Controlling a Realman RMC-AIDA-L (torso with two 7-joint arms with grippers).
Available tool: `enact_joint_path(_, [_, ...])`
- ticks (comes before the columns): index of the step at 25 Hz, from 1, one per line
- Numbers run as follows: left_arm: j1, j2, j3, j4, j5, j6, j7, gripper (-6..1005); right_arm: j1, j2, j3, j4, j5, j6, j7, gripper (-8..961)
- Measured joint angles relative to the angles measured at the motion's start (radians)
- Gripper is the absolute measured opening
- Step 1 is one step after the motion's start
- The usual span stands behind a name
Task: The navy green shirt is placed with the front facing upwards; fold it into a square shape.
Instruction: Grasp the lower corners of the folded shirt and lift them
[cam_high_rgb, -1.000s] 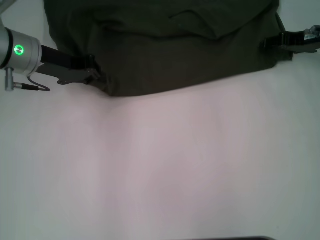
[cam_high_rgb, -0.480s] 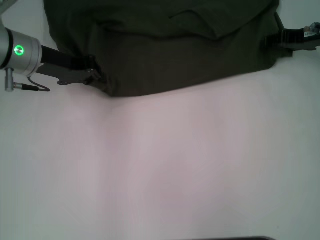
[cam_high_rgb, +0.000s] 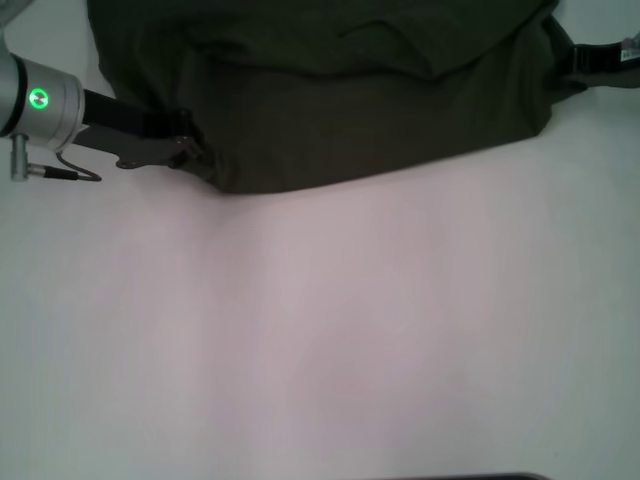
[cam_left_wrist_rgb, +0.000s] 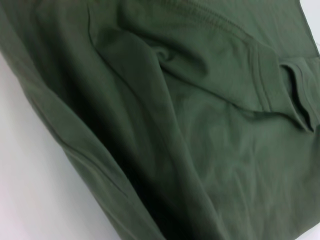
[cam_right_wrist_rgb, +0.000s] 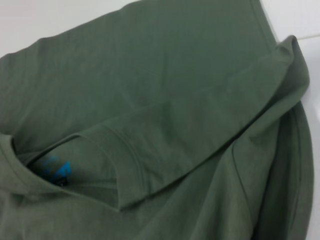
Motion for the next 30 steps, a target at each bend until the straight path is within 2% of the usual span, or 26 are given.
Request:
enact_joint_path(8, [-0.005,0.002,-0.006,0.0,0.0,0.002,0.004,31,0.002,-0.004,0.0,0.005,-0.034,-0.008,0.006,69])
enact_joint_path(11, [-0.006,0.01,-0.001,0.0,0.0,0.032,0.012,31,0.007,-0.008,0.0,-0.002,-0.071,-0.058,0.015,17])
enact_joint_path(14, [-0.006,0.022,0.0,0.0,0.001,0.078,0.023,31,0.011,-0.027,0.001,-0.016,-0.109,-0.148,0.026,17])
enact_joint_path(15, [-0.004,0.037,-0.002,0.0,0.006,0.129,0.03,31,0.012,-0.034,0.001,-0.026,-0.127,-0.189,0.034,17])
enact_joint_path(17, [-0.002,0.048,-0.001,0.0,0.007,0.152,0.03,30,0.009,-0.041,0.001,-0.068,-0.183,-0.275,0.057,17])
enact_joint_path(19, [0.002,0.065,0.005,0.0,0.01,0.197,0.032,30,0.004,-0.041,0.001,-0.112,-0.239,-0.347,0.076,17])
enact_joint_path(22, [0.009,0.077,0.007,0.001,0.011,0.258,0.047,30,-0.001,-0.036,0.003,-0.154,-0.313,-0.441,0.085,18])
enact_joint_path(30, [0.044,0.086,0.008,-0.007,0.011,0.4,0.075,31,-0.018,-0.026,0.008,-0.177,-0.366,-0.564,0.084,18])
